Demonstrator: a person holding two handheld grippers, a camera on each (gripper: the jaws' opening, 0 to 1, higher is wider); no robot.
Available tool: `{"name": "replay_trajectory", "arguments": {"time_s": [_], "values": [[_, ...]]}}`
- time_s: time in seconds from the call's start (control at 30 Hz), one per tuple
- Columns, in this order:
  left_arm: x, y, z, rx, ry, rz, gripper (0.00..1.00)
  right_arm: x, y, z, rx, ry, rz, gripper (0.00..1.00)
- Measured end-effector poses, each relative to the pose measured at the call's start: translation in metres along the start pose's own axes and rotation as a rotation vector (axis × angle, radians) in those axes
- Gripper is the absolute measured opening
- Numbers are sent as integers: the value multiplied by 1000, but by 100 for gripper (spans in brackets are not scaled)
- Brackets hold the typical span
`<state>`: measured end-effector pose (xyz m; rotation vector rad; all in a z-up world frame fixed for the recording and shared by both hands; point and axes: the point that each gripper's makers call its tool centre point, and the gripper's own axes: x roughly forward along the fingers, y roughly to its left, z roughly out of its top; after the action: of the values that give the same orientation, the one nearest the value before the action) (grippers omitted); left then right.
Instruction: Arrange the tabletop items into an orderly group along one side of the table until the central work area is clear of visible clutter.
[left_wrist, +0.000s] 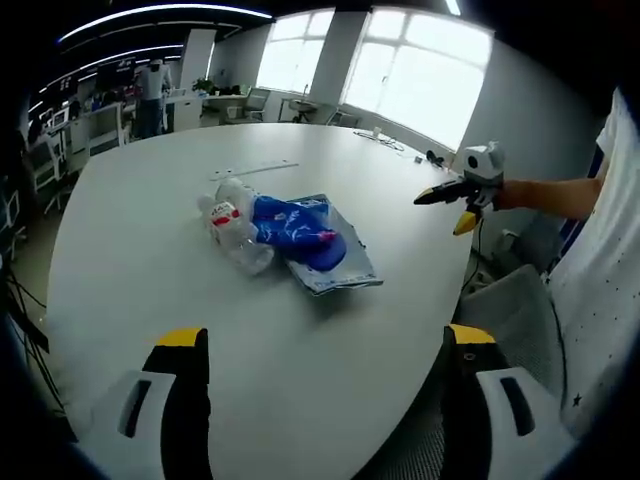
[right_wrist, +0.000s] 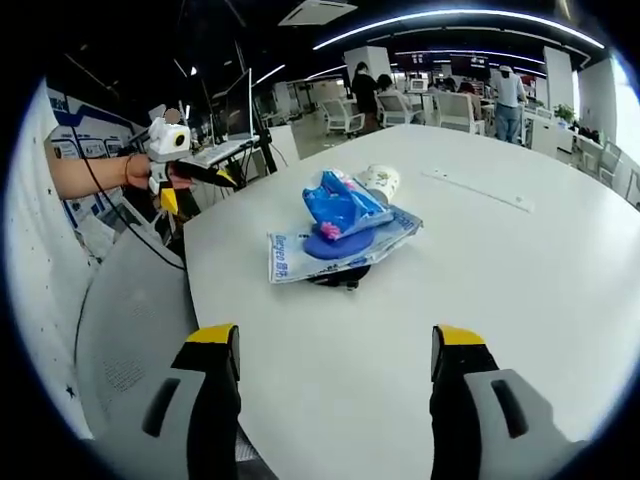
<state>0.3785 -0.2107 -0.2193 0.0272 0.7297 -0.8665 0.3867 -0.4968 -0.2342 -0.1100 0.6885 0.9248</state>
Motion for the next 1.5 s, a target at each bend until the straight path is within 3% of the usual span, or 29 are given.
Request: {"name": "replay_trajectory", "arguments": {"time_s": [0.83,1.5], "values": [[0,2,-3,-9,0,3,100,4,1,-1,6,6,5,78],[2,12,7,-3,-13,12,99,15,0,17,8,-27,12,76]]}}
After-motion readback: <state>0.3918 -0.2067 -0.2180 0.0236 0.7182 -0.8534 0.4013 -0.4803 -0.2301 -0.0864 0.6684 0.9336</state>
